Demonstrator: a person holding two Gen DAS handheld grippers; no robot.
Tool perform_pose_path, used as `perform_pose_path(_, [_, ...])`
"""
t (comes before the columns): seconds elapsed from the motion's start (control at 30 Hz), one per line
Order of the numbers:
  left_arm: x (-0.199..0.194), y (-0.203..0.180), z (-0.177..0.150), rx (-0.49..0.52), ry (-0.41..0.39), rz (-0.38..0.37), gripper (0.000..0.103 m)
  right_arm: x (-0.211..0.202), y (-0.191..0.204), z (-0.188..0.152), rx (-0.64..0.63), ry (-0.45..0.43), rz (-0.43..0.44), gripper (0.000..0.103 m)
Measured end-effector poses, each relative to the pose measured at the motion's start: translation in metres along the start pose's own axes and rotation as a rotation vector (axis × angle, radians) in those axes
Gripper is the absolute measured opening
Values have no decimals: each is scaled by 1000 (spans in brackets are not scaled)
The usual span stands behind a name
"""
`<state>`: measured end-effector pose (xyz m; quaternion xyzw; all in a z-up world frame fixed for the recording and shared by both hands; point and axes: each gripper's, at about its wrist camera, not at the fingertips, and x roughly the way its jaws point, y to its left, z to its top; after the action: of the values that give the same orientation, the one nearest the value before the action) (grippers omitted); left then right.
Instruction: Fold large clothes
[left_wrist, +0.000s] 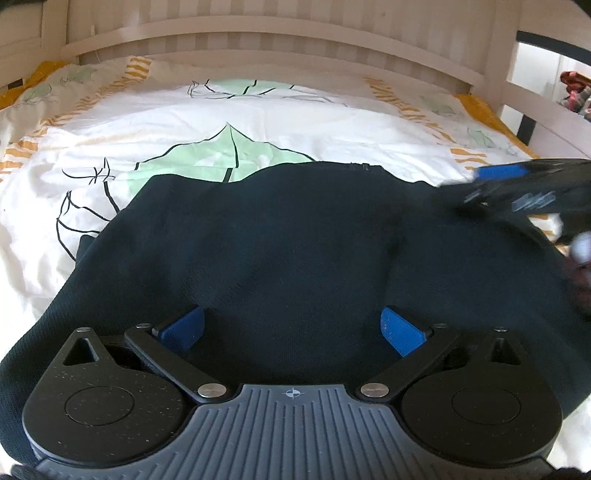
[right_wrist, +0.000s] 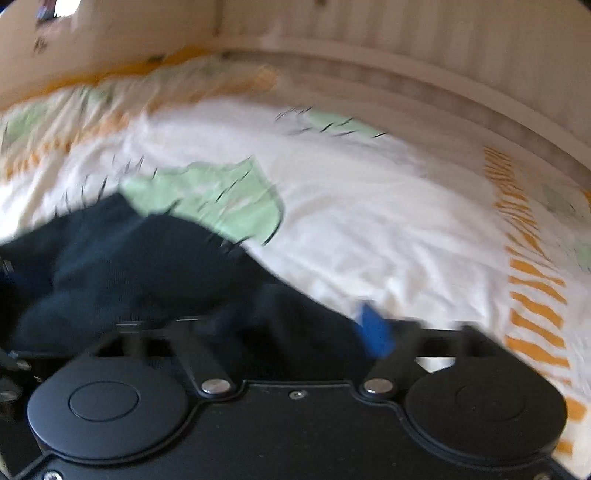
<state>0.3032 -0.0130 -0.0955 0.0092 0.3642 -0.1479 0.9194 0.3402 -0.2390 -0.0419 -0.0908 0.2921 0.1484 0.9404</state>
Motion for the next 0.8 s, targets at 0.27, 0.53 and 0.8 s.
perform_pose_path(0.27, [0,-4,0,7,1,17,103,-65,-77,-44,288,17,-126,85])
perform_pose_path(0.53, [0,-5,1,11,7,26,103,-68,-81,-80,387,86,-75,75])
perform_pose_path(0.8, [0,-5,1,16,12,27,103,-45,-73,-81,328,161,-202,17])
